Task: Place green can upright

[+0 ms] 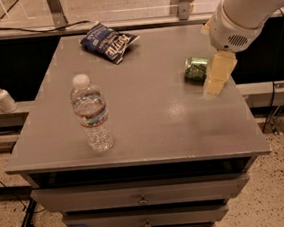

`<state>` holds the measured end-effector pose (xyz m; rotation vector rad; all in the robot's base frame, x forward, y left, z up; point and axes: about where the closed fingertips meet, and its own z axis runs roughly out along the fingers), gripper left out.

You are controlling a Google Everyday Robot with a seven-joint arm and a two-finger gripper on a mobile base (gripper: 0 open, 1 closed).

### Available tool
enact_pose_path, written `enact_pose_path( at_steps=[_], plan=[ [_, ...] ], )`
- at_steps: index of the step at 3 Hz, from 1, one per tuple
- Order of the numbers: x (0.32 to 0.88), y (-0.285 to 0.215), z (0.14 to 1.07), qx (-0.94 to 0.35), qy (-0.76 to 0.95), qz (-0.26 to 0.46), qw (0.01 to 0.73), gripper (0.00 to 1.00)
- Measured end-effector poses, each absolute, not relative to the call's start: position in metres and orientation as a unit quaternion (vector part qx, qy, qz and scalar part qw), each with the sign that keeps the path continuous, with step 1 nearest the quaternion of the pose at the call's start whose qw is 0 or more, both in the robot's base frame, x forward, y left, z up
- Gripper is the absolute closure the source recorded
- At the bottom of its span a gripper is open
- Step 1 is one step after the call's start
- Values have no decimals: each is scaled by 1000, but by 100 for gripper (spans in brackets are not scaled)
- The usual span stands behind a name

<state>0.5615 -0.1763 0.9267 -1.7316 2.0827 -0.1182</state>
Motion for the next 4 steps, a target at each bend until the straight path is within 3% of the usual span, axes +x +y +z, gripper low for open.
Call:
enact_pose_path(
  at_steps=[2, 3, 4],
  plan=[
    [629, -160, 880, -618, 760, -43, 194, 0],
    [657, -176, 862, -608, 772, -57, 176, 0],
    [673, -197, 851, -595, 786, -62, 158, 17]
  ],
)
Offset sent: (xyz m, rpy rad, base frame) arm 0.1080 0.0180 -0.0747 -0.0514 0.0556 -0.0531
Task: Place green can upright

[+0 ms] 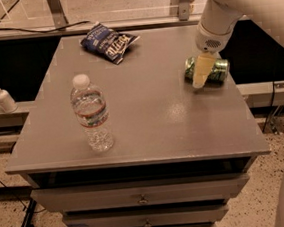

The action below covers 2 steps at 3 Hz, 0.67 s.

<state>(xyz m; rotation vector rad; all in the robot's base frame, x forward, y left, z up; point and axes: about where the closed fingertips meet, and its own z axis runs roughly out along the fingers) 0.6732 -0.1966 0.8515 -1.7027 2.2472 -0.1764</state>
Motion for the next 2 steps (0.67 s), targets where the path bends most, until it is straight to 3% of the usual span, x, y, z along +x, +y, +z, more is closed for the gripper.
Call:
enact_pose_path(
  at_steps=[2],
  plan=[
    [683, -201, 860, -585, 799, -38, 134, 64]
  ],
)
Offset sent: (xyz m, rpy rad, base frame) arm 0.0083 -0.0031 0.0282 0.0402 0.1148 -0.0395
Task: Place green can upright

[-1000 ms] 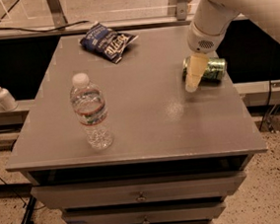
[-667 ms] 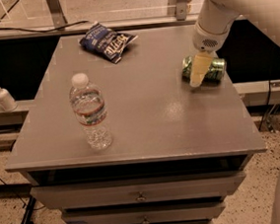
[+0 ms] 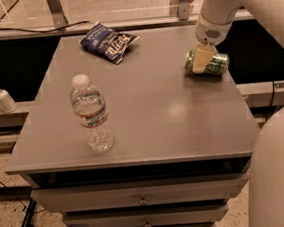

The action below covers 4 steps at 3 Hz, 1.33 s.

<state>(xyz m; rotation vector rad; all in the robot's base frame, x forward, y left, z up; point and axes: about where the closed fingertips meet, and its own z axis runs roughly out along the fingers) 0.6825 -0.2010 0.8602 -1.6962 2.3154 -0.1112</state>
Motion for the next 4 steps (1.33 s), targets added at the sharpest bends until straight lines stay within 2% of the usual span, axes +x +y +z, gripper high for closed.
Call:
enact_pose_path(
  at_steps=[1, 2, 4],
  plan=[
    [672, -191, 873, -585, 796, 5, 154, 87],
    [648, -175, 888, -571, 791, 74, 206, 100],
    [574, -148, 926, -509, 760, 224, 336, 100]
  ],
)
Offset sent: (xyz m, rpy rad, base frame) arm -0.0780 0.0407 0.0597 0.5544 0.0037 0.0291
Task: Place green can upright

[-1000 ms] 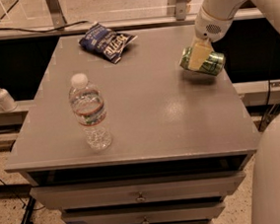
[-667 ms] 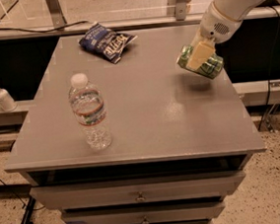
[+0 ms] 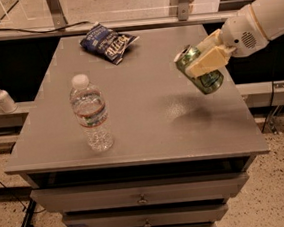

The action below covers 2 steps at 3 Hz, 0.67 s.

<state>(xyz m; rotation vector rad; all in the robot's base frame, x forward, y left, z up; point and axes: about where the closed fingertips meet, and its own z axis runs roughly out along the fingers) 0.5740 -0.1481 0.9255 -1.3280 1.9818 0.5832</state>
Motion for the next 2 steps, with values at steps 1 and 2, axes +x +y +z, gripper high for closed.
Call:
enact_pose_path(
  at_steps=[1, 2],
  plan=[
    [545, -138, 936, -473, 728, 290, 403, 100],
    [529, -131, 943, -443, 691, 340, 458, 100]
  ],
)
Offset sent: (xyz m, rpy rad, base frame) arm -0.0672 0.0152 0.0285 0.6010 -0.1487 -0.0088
